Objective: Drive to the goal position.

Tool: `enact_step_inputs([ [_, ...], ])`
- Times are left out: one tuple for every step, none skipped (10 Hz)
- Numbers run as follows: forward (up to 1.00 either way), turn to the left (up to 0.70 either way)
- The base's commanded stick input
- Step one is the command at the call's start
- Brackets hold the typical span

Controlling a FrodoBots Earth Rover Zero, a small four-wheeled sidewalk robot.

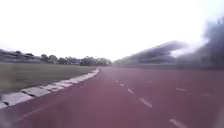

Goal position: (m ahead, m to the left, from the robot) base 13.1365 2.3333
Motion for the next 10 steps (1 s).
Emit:
enact_step_inputs([
  [0.70,-0.09],
  [0.70,-0.02],
  [0.70,0.00],
  [0.70,0.00],
  [0.70,0.00],
  [0.70,0.00],
  [0.70,0.00],
  [0.70,0.00],
  [0.70,0.00],
  [0.70,0.00],
])
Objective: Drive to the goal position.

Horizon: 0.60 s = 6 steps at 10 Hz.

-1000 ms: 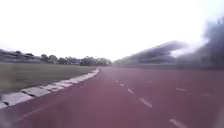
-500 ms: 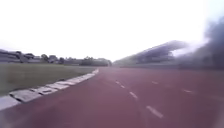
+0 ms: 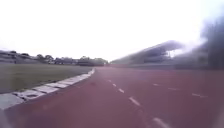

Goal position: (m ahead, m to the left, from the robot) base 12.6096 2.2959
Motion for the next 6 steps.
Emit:
enact_step_inputs([
  [0.70,0.00],
  [0.70,0.00],
  [0.70,0.00],
  [0.70,0.00],
  [0.70,0.00],
  [0.70,0.00],
])
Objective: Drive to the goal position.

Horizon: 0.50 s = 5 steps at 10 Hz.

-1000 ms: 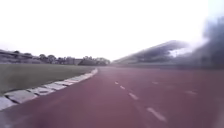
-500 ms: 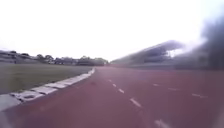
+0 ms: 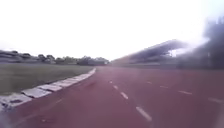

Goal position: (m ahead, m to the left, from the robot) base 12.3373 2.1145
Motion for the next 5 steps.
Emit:
enact_step_inputs([
  [0.70,0.00],
  [0.70,0.00],
  [0.70,0.00],
  [0.70,0.00],
  [0.70,0.00],
])
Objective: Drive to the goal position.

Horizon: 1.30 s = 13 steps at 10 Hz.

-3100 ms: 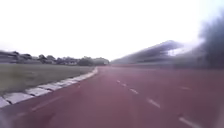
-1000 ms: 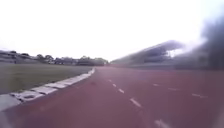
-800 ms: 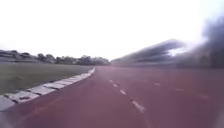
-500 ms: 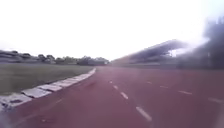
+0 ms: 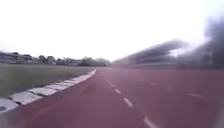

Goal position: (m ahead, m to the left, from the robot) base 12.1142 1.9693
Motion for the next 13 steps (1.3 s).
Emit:
enact_step_inputs([
  [0.70,0.00],
  [0.70,0.00],
  [0.70,0.00],
  [0.70,0.00],
  [0.70,0.00],
  [0.70,0.00],
  [0.70,0.00],
  [0.70,0.00],
  [0.70,0.00],
  [0.70,0.00],
  [0.70,-0.10],
  [0.70,-0.20],
  [0.70,-0.31],
])
